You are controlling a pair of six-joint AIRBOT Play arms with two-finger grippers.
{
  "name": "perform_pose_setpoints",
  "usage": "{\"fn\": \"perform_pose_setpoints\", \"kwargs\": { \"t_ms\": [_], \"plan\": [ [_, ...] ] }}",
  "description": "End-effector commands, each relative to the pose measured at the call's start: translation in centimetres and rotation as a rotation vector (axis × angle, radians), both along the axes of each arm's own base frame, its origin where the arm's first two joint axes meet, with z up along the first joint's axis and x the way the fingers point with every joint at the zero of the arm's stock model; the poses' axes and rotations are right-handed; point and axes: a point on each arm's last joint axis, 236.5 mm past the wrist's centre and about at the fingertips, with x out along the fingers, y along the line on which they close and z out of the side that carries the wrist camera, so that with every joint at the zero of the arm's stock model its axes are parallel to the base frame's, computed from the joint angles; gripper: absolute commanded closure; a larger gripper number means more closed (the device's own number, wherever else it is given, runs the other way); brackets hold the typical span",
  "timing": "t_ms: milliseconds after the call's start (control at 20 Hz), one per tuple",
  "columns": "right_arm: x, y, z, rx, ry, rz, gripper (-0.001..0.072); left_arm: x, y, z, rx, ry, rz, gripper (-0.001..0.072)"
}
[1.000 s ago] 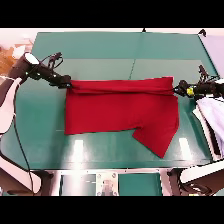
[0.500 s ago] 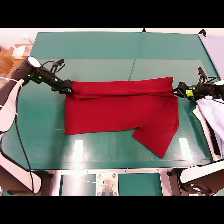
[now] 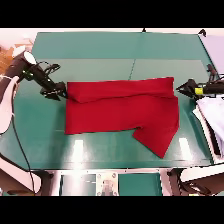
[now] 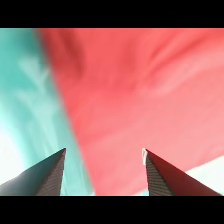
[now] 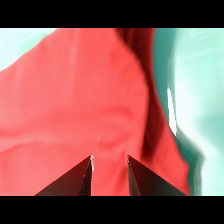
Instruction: Fold the shirts.
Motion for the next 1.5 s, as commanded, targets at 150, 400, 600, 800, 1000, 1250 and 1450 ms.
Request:
{"fn": "perform_pose_setpoints", "kwargs": {
  "t_ms": [150, 400, 600, 800, 1000, 1250, 1450],
  "plan": [
    [-6.8, 1.3, 3.9, 0.031, 0.024, -0.036, 0.0463, -8.2, 2.3, 4.8, 0.12, 0.068, 0.084, 0.024],
    [-10.5, 4.0, 3.5, 0.035, -0.009, -0.145, 0.0461, -15.6, -0.2, 4.3, 0.064, -0.126, 0.322, 0.0343],
    [-11.4, 4.6, 2.7, 0.033, -0.014, -0.176, 0.0461, -17.5, -5.3, -0.8, -0.142, -0.226, 0.577, 0.0156],
    [-11.0, 4.4, 2.7, 0.03, -0.026, -0.191, 0.0462, -17.0, -7.5, -5.5, -0.261, -0.276, 0.824, 0.0156],
    [-10.5, 4.1, 2.9, 0.026, -0.043, -0.211, 0.0461, -13.9, -5.7, -4.9, -0.285, -0.434, 0.988, 0.0156],
    [-9.7, 4.5, 3.1, 0.023, -0.065, -0.214, 0.0459, -14.0, -6.3, -7.2, -0.261, -0.353, 1.106, 0.0157],
    [-9.8, 4.5, 3.1, 0.025, -0.061, -0.215, 0.0441, -12.5, -7.5, -6.2, -0.29, -0.371, 1.119, 0.0684]
  ]
}}
